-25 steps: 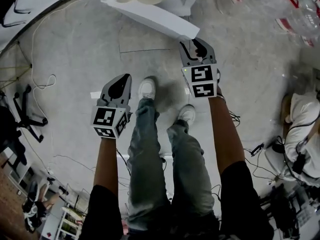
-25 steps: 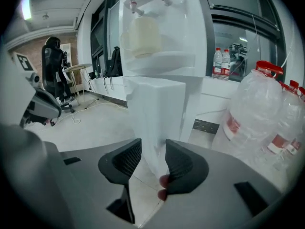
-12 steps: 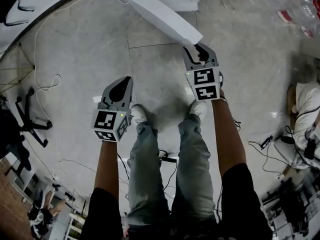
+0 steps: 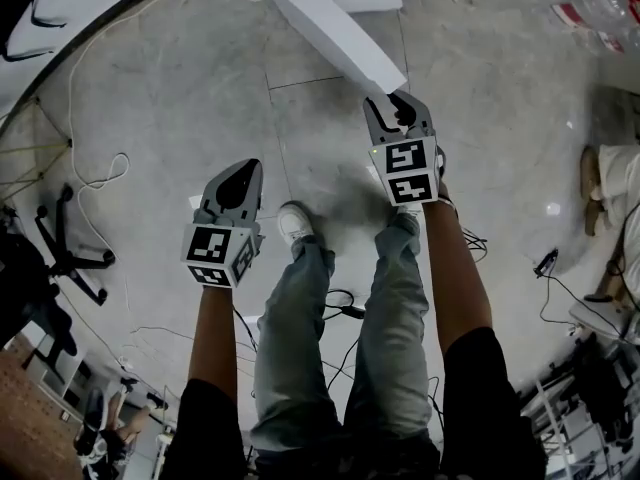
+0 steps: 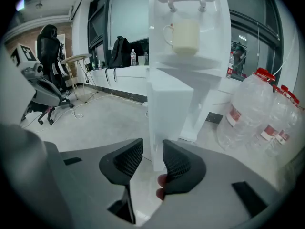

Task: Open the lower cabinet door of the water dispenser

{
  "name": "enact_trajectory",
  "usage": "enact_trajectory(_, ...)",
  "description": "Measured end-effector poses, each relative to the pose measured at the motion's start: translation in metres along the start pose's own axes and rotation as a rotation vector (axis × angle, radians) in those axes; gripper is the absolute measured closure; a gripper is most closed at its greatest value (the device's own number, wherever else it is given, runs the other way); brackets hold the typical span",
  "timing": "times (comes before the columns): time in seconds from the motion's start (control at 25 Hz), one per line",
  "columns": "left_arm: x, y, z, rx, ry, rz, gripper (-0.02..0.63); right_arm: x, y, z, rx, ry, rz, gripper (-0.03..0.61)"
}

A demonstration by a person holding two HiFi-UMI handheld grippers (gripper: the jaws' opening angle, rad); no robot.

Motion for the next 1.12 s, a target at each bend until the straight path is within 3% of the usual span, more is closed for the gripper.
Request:
enact_trajectory(0.52, -0.024, 0.037, 0.013, -0.017, -0.024, 0.055, 0.601, -0.086, -0.002, -0.003, -0.014, 0.011, -0.078, 0.444)
enact_trajectory(0.68, -0.027, 0.046, 0.025, -0.013, -0.031, 0.043, 0.601, -0.11, 0.001, -0.006, 0.031, 0.035, -0.108, 0.468)
enact_trajectory(1.12, -0.018, 0.056, 0.047, -0.015, -0.005, 0.011, 0.601, -0.149, -0.009, -0.012, 0.071, 0.128, -0.239, 0.452)
Point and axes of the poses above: the fingertips, and each gripper's own axes: y backward along the fingers, x to its right, z out of its underside, the point moved 8 cm from there along y, backward along the fingers, and after that the axes turned 2 degrees about z, right-handed, at the moved point
